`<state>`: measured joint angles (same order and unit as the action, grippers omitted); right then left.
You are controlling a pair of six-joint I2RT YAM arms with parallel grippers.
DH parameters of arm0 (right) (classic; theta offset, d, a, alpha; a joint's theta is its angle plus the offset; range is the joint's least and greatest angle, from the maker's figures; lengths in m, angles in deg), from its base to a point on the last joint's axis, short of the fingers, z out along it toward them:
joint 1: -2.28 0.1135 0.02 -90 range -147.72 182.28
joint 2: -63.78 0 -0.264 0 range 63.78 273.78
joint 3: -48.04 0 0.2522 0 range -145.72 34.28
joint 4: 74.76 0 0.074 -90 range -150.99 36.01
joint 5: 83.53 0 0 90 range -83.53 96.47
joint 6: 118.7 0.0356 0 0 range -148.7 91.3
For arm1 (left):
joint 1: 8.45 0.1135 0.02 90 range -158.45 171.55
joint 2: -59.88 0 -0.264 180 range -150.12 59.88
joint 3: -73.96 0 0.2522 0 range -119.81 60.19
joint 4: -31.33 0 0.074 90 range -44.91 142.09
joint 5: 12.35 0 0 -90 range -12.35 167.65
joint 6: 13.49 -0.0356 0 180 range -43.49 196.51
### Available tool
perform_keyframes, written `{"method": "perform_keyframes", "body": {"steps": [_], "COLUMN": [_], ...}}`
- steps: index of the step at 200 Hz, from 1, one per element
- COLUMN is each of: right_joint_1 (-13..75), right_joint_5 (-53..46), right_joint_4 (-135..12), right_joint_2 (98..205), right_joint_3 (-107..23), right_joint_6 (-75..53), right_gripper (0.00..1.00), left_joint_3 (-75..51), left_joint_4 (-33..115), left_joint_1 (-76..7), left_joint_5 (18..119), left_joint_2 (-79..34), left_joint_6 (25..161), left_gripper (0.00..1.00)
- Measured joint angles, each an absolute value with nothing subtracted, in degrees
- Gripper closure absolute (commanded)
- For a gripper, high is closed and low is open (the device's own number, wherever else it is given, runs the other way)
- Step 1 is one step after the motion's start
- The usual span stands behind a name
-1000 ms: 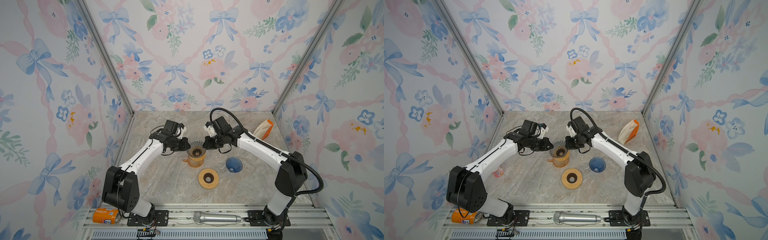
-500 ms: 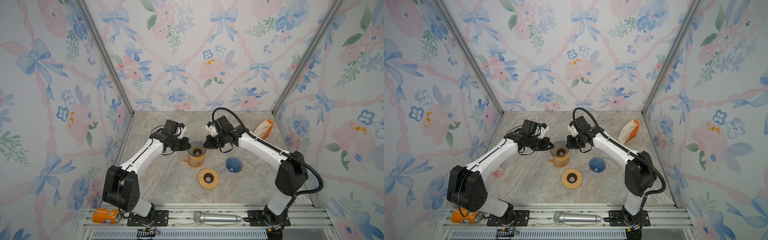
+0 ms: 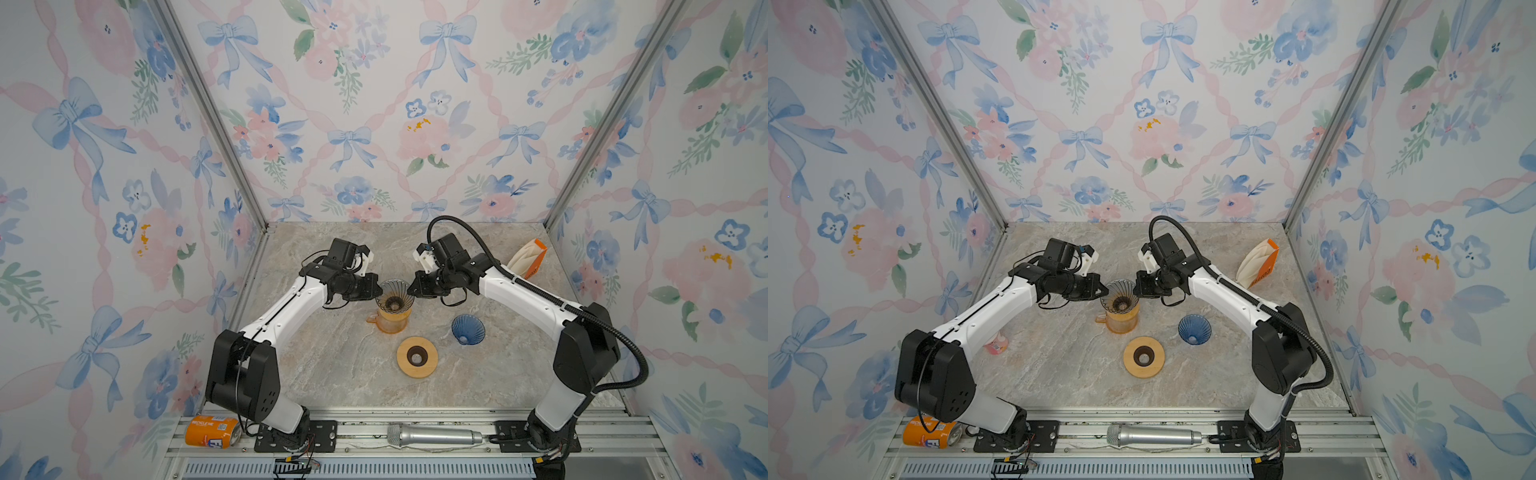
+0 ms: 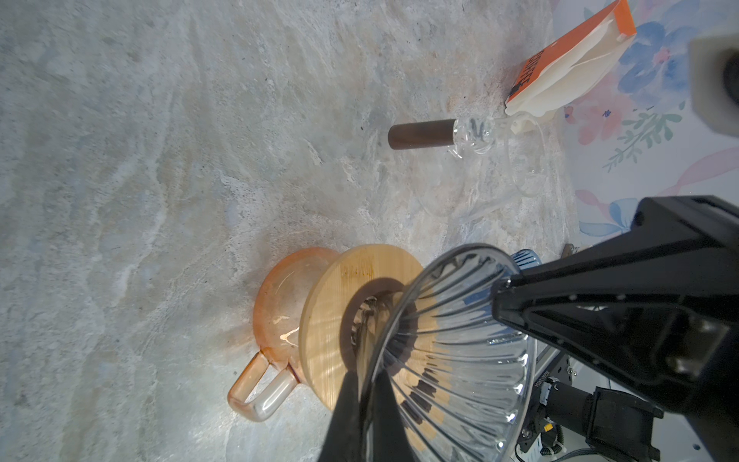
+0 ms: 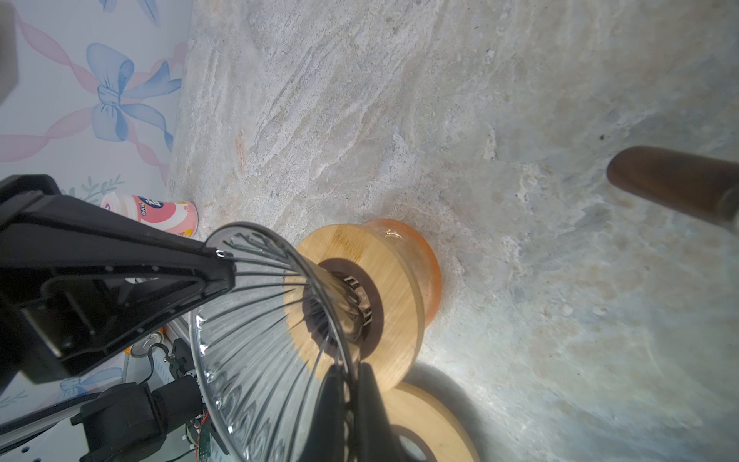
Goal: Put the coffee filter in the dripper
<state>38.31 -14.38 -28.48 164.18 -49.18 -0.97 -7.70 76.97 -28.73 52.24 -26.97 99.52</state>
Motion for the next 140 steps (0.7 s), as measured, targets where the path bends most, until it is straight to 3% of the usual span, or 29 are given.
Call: {"method": "perform_keyframes", "body": {"steps": [140], "right_joint_1": [38.46], "right_joint_5": [-13.89], "right_joint_4": [-28.83], "right_joint_2": [165.8], "right_joint_3": [-49.88], "right_joint_6": [-0.64], "right_gripper": [0.97], "left_joint_3": [-4.93], "left_joint_4": [72.16], "left_joint_1": [-28.33], "left_joint_5": [52.05], "left_joint_2": [-26.88], "left_joint_6": [99.58], "left_gripper": [1.0]}}
